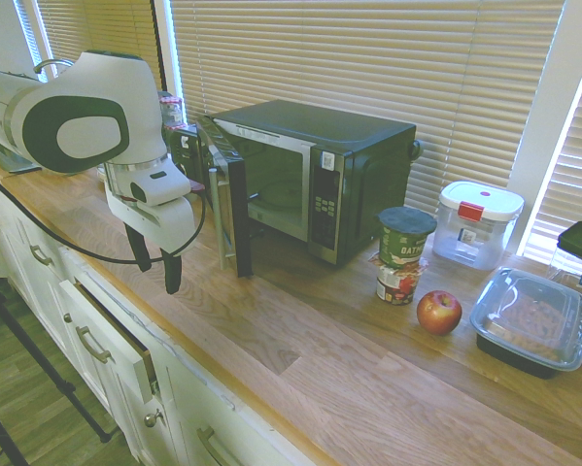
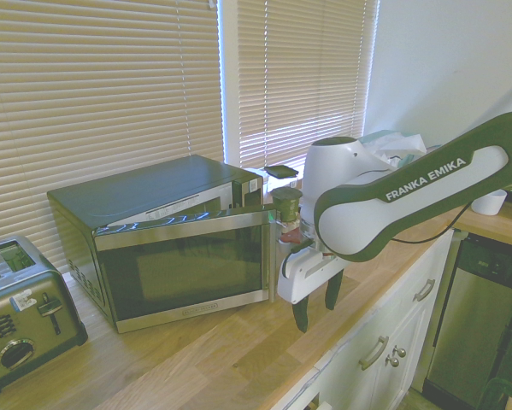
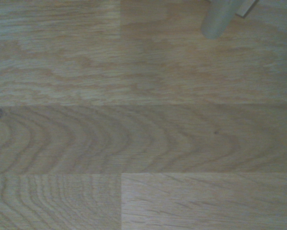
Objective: Close the microwave
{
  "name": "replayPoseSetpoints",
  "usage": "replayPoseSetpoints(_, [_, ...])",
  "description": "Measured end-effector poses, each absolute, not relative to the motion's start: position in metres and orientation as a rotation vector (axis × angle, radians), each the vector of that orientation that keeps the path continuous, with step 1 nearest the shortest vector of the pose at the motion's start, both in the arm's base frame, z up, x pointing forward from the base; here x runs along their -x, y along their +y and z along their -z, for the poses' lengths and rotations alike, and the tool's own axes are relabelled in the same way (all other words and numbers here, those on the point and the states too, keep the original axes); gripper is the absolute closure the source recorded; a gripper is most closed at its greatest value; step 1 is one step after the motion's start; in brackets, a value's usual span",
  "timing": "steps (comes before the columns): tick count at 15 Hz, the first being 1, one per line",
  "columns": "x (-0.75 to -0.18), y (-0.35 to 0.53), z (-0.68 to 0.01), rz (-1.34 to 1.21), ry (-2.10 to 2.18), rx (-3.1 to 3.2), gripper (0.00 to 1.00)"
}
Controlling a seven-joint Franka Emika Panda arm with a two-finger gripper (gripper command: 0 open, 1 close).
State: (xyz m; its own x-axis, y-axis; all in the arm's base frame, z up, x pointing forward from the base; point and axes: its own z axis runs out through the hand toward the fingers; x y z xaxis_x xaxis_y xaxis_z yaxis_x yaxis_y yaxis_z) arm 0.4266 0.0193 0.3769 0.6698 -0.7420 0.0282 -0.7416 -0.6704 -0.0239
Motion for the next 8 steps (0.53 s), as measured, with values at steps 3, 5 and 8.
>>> replayPoseSetpoints(3, [-0.426,0.022,-0.378,0.06,1.252,2.866,0.0])
replayPoseSetpoints(5, [-0.425,0.037,-0.385,0.085,1.196,2.887,0.0])
replayPoseSetpoints(8, [-0.43,0.065,-0.404,0.128,1.114,2.903,0.0])
